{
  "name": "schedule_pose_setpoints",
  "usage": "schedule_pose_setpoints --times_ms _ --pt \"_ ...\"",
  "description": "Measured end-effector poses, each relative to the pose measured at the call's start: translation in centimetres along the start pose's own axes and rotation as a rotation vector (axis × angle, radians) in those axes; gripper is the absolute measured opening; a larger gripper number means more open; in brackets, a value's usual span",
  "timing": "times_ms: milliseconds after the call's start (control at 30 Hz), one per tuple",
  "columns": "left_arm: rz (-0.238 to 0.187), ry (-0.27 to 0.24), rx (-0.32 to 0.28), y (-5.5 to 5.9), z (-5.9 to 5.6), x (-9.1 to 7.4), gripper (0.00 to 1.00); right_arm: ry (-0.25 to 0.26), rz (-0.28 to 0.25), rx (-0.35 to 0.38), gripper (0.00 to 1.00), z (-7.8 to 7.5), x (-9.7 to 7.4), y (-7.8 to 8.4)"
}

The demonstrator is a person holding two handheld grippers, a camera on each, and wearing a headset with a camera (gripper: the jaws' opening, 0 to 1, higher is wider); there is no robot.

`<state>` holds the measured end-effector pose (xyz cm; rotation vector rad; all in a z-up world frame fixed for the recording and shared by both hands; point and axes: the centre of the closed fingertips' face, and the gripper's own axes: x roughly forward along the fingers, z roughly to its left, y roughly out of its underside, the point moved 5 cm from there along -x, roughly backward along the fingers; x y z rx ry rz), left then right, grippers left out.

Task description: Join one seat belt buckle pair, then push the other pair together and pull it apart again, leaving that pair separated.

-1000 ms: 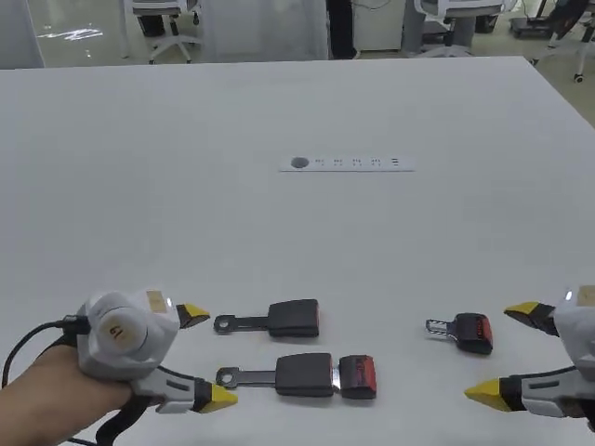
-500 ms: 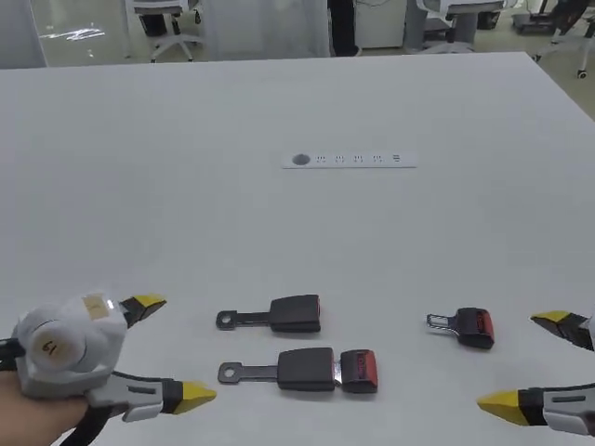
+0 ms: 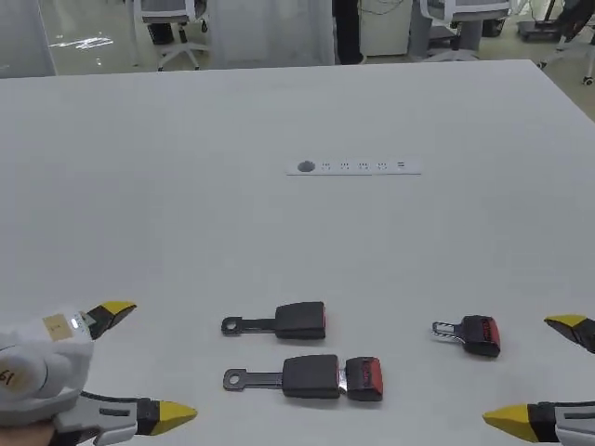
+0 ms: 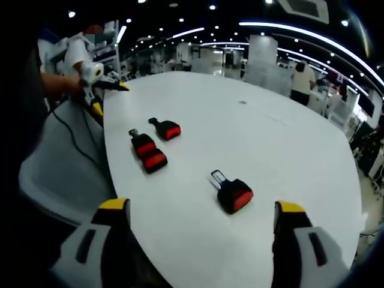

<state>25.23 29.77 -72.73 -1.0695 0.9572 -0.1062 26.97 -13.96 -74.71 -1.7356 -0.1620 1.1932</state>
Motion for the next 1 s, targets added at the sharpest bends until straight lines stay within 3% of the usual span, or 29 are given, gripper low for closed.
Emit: schedule_pose_setpoints --times_ms 100,233,433,567,1000 --pt "-0.023 -0.014 -0.028 -0.3 -0.2 -0.2 1.0 0.032 -0.001 -0.002 1.0 -0.3 -0.1 -0.1" --pt "-0.041 -0.063 -0.024 -0.3 0.3 -0.3 1.0 0.03 -0.013 0.014 1.0 -0.2 -0.1 -0.1" --pt "-0.045 -0.092 -0.053 0.5 0.9 -0.2 1.0 0.036 -0.024 0.024 1.0 0.1 -0.2 -0.4" --pt "-0.047 -0.102 -0.034 0.4 0.9 -0.1 1.0 0.041 -0.026 0.012 1.0 0.2 -0.3 -0.5" --pt "-0.051 -0.11 -0.054 0.5 1.0 -0.1 1.0 0.06 -0.052 -0.032 1.0 0.7 -0.7 -0.7"
